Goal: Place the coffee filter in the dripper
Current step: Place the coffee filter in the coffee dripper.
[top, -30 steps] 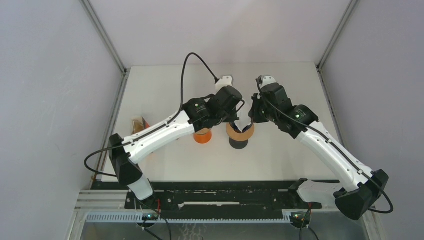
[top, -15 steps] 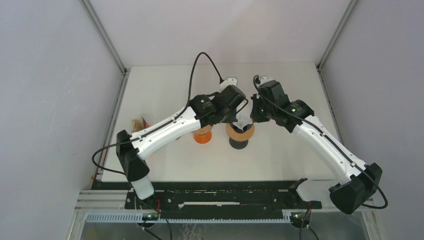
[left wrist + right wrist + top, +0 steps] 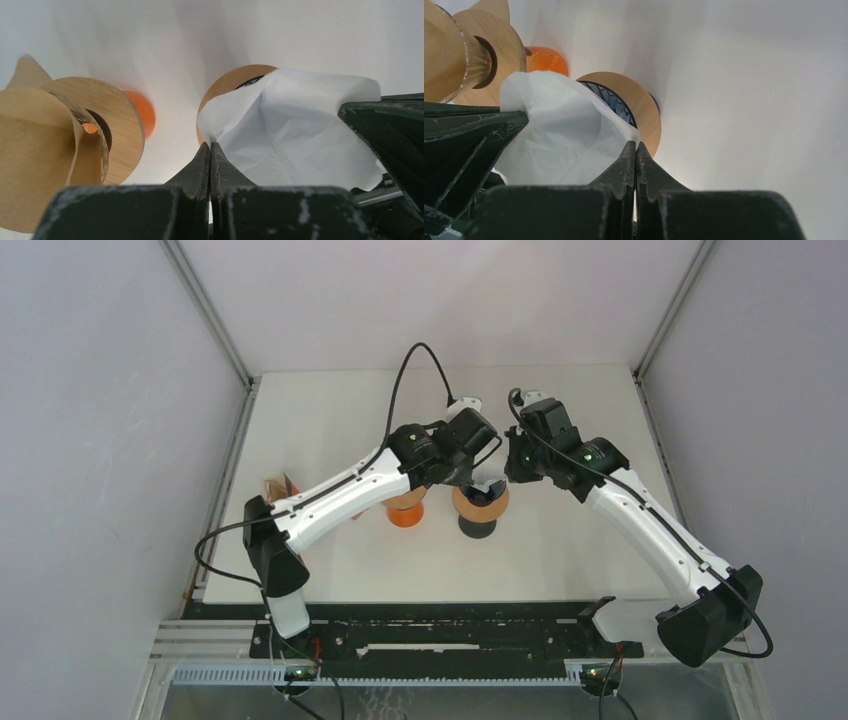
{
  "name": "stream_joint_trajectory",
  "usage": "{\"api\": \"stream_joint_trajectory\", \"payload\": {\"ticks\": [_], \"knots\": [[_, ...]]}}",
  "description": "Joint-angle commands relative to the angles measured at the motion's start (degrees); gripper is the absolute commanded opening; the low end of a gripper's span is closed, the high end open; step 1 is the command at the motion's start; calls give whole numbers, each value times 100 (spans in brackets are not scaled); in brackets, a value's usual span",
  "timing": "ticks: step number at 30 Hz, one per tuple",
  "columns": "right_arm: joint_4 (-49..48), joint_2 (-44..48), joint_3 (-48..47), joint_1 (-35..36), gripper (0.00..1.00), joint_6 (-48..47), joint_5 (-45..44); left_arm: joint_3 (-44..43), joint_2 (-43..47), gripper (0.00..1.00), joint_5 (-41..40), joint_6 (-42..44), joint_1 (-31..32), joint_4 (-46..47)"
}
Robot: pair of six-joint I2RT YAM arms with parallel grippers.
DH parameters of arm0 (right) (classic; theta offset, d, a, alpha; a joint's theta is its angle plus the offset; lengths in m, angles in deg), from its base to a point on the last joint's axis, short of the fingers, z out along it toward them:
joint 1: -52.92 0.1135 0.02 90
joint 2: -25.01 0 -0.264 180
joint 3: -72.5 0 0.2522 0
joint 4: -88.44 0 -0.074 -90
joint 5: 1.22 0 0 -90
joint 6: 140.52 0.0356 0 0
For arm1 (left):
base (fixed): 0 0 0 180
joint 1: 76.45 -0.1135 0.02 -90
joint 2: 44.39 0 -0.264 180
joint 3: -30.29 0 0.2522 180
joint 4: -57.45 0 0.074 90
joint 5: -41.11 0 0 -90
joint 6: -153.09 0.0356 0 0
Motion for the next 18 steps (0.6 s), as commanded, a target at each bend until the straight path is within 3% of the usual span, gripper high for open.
{"api": "stream_joint_trajectory", "payload": {"ticks": [1, 10, 18], "knots": [[13, -9, -140, -53, 2, -160, -6, -302, -29, 0, -195, 209, -53, -196], [-106, 35, -117, -54, 7, -136, 313, -316, -18, 4, 141, 289, -59, -86], [-99, -44, -101, -32, 24, -142, 338, -331, -107, 17, 362, 340, -59, -18]]}}
